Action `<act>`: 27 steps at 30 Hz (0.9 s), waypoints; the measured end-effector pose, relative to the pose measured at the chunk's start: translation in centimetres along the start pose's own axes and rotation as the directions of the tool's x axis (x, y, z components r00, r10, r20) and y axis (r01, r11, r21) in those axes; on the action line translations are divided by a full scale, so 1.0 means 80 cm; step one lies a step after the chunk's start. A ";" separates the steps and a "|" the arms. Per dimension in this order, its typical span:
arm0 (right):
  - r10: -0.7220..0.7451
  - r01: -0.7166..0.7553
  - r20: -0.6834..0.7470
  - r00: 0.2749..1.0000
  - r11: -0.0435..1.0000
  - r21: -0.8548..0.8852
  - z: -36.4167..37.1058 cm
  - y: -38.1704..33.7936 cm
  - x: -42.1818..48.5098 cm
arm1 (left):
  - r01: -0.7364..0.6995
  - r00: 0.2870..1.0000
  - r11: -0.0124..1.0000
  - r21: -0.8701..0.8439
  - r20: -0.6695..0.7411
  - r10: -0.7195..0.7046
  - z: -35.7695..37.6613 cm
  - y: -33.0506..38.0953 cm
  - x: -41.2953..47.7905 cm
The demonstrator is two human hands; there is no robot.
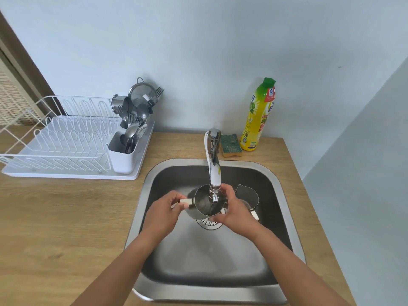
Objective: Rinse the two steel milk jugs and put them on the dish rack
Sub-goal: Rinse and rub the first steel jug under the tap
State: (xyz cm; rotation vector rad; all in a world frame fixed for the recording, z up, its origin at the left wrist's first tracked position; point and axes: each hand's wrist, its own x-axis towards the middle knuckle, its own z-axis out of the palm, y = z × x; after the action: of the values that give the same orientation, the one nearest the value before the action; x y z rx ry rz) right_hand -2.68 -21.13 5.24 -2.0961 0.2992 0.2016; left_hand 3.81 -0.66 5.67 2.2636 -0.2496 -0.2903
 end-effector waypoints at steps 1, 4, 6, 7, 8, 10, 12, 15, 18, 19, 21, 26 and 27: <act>0.021 -0.022 0.028 0.999 0.999 0.042 0.004 0.000 0.004 | -0.006 1.000 0.999 0.053 -0.016 0.007 -0.005 0.001 -0.001; 0.036 -0.056 0.110 0.993 0.982 0.182 0.016 0.006 0.011 | -0.007 0.999 0.985 0.173 -0.041 0.014 -0.019 0.000 -0.001; 0.064 -0.103 0.160 0.985 0.963 0.248 0.021 0.012 0.011 | 0.012 1.000 0.979 0.203 -0.025 -0.007 -0.023 -0.006 -0.001; 0.089 -0.135 0.175 0.980 0.954 0.266 0.022 0.012 0.009 | 0.036 0.999 0.983 0.183 0.000 -0.037 -0.023 -0.011 0.000; 0.117 -0.168 0.189 0.975 0.945 0.282 0.022 0.013 0.006 | 0.068 0.997 0.989 0.129 0.037 -0.073 -0.020 -0.016 0.000; 0.164 -0.224 0.216 0.963 0.930 0.293 0.020 0.017 0.000 | 0.173 0.976 0.981 -0.083 0.146 -0.160 -0.012 -0.030 0.000; 0.191 -0.242 0.227 0.955 0.944 0.225 0.014 0.020 -0.007 | 0.312 0.930 0.900 -0.304 0.293 -0.224 0.000 -0.041 -0.003; 0.180 -0.195 0.207 0.962 0.979 0.055 0.001 0.023 -0.016 | 0.447 0.864 0.771 -0.454 0.442 -0.240 0.024 -0.046 -0.009; 0.144 -0.149 0.197 0.970 0.989 0.011 -0.009 0.024 -0.019 | 0.457 0.869 0.717 -0.526 0.435 -0.236 0.044 -0.041 -0.008; 0.136 -0.139 0.189 0.973 0.990 0.006 -0.009 0.024 -0.017 | 0.437 0.883 0.723 -0.536 0.408 -0.231 0.047 -0.038 -0.005; 0.127 -0.132 0.177 0.976 0.991 0.017 -0.004 0.023 -0.014 | 0.368 0.918 0.764 -0.531 0.338 -0.207 0.045 -0.036 0.002; 0.149 -0.175 0.243 0.959 0.980 0.092 0.001 0.022 -0.008 | 0.302 0.941 0.858 -0.415 0.277 -0.197 0.026 -0.041 0.012; 0.154 -0.186 0.253 0.955 0.977 0.106 -0.003 0.021 -0.009 | 0.317 0.931 0.859 -0.403 0.304 -0.201 0.027 -0.041 0.011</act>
State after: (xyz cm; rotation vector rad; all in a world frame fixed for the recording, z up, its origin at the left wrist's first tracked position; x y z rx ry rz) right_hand -3.85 -22.11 4.16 -1.8941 0.3356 0.5253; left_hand 4.33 -0.35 1.67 1.7937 0.0035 -0.7091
